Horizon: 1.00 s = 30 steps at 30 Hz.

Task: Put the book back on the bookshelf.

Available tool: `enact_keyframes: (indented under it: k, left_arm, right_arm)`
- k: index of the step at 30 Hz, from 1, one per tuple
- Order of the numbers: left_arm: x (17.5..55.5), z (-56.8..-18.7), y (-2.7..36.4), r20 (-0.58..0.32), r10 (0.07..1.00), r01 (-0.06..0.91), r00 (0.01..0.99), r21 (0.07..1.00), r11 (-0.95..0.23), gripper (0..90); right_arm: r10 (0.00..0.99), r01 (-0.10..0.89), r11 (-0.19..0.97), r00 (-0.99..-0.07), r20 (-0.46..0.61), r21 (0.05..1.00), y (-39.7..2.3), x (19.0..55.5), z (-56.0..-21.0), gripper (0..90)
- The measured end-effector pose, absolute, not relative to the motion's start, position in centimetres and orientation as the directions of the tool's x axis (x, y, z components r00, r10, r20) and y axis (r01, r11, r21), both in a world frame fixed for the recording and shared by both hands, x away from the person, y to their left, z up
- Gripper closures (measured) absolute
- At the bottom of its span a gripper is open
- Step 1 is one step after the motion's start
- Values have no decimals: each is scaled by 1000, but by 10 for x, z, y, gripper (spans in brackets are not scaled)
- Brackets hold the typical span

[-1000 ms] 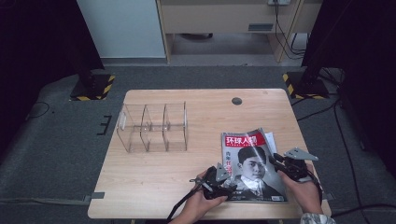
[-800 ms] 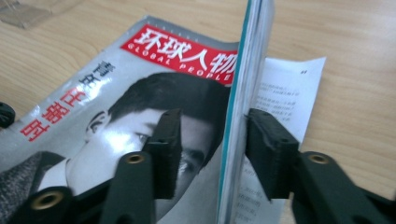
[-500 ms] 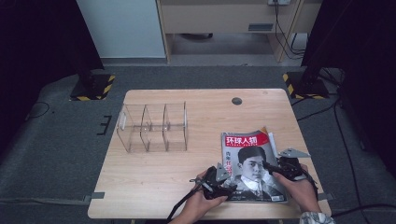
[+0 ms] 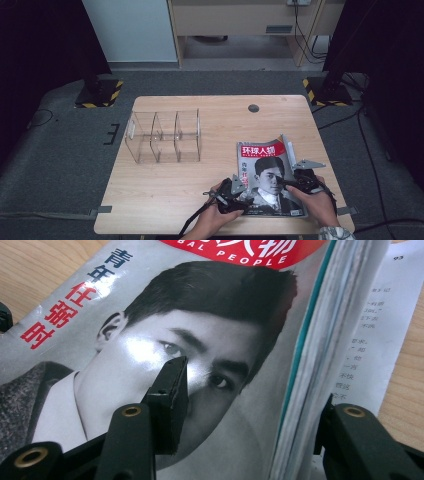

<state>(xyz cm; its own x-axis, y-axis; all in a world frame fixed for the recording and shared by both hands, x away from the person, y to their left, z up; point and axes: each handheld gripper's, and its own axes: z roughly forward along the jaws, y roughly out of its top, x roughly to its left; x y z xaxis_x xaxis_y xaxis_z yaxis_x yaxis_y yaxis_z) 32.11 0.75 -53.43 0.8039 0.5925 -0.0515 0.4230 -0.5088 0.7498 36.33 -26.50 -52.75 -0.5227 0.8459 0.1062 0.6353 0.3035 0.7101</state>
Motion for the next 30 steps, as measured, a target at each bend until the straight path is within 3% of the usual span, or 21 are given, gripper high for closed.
enact_keyframes:
  k: [3,7,10,12,16,23,30]
  left_arm:
    - [321,-534,8,-52,592,423,804,750,-509,303]
    - [323,-534,8,-64,590,429,805,750,-504,294]
    - [329,-535,5,-104,566,441,818,744,-501,190]
    - [332,-535,6,-116,551,440,826,744,-503,106]
    - [343,-532,11,-89,560,421,823,759,-497,55]
    - [374,-515,23,-124,629,445,767,809,-383,76]
    - [398,-499,19,-111,662,445,741,819,-361,76]
  right_arm:
    - [857,635,292,-506,100,716,-265,363,-525,667]
    - [857,624,281,-505,102,729,-265,362,-520,791]
    - [850,602,270,-515,107,751,-266,362,-517,857]
    - [848,592,269,-520,105,760,-266,362,-516,867]
    - [832,568,251,-540,125,784,-268,359,-511,876]
    - [803,536,191,-567,183,823,-273,354,-505,878]
    - [770,495,151,-602,212,856,-276,348,-499,878]
